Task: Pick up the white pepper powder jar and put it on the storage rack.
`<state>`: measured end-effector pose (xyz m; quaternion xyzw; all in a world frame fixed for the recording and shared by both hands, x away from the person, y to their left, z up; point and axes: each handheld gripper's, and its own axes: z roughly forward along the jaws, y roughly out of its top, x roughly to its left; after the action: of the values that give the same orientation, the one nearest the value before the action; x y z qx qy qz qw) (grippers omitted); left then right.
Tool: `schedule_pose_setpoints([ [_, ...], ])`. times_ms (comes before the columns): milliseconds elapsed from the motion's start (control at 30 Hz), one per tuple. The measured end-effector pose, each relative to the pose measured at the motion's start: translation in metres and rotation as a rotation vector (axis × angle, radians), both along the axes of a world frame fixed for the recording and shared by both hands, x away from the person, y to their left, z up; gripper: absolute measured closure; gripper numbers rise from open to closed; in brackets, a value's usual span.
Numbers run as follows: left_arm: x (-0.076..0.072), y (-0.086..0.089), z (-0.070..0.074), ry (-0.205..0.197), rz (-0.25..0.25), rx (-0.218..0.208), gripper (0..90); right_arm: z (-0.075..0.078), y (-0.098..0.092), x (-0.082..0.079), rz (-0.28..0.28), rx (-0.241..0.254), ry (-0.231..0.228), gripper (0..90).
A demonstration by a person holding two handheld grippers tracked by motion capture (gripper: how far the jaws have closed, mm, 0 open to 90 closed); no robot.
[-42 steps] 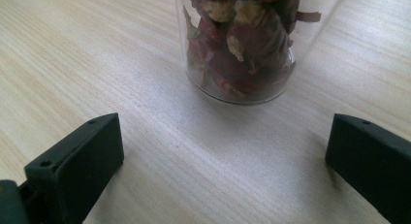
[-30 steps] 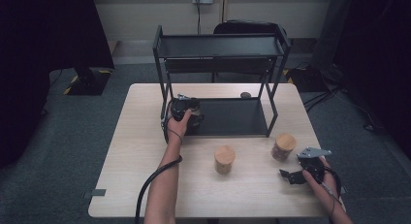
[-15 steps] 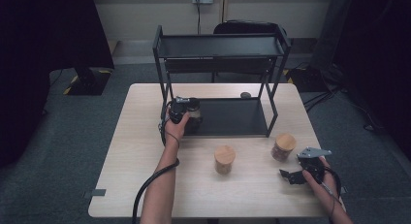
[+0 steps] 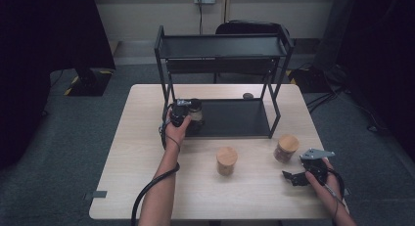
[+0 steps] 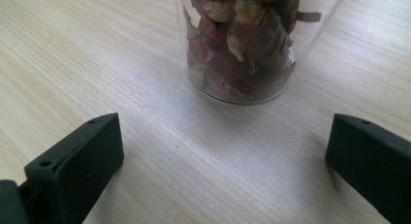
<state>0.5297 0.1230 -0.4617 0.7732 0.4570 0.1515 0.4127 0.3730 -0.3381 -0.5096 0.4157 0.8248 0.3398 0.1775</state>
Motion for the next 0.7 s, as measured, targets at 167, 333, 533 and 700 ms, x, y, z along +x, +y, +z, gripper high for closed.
schedule_pose_setpoints([
  [167, -0.004, 0.000, 0.000, 0.000, -0.013, -0.002, 3.2, 0.000, 0.000, 0.000, 0.000, 0.000, 0.000, 0.0],
  [333, -0.009, 0.001, 0.001, -0.002, -0.023, -0.007, 3.3, 0.000, 0.000, 0.000, 0.000, 0.000, 0.000, 0.0],
  [533, -0.013, 0.002, 0.001, 0.000, -0.040, -0.010, 3.2, 0.000, 0.000, 0.000, 0.000, 0.000, 0.000, 0.0],
  [700, -0.018, 0.003, 0.000, 0.004, -0.051, -0.016, 3.3, 0.000, 0.000, 0.000, 0.000, 0.000, 0.000, 0.0],
])
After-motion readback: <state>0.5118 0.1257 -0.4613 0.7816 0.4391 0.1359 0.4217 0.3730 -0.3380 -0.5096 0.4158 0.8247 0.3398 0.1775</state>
